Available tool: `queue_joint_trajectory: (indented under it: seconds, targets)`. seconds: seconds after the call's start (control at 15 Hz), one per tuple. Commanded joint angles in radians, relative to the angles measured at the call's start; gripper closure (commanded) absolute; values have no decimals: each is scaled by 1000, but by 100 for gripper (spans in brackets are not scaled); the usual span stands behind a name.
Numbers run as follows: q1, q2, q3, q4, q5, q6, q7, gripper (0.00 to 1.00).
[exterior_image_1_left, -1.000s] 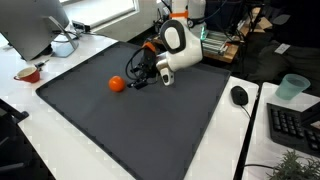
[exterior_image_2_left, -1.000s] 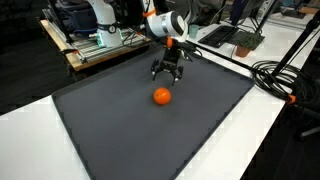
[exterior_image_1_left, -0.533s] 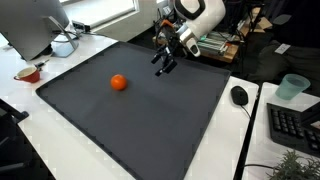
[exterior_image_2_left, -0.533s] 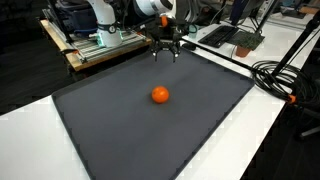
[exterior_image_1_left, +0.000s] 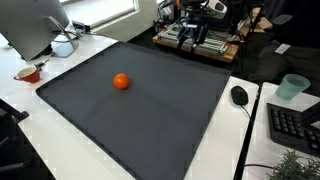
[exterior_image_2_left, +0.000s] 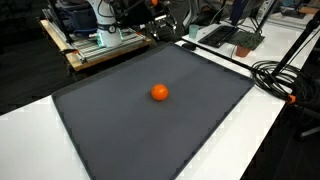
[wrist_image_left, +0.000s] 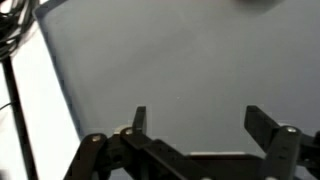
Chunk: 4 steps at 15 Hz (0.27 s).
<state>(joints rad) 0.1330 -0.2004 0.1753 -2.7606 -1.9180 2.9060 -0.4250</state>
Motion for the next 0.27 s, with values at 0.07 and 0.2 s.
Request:
queue_joint_trajectory:
  seconds: [0.07, 0.2]
  targets:
    - [7, -209, -74, 11, -246, 289, 200, 0]
    - [9, -143, -68, 20, -173, 244, 132, 0]
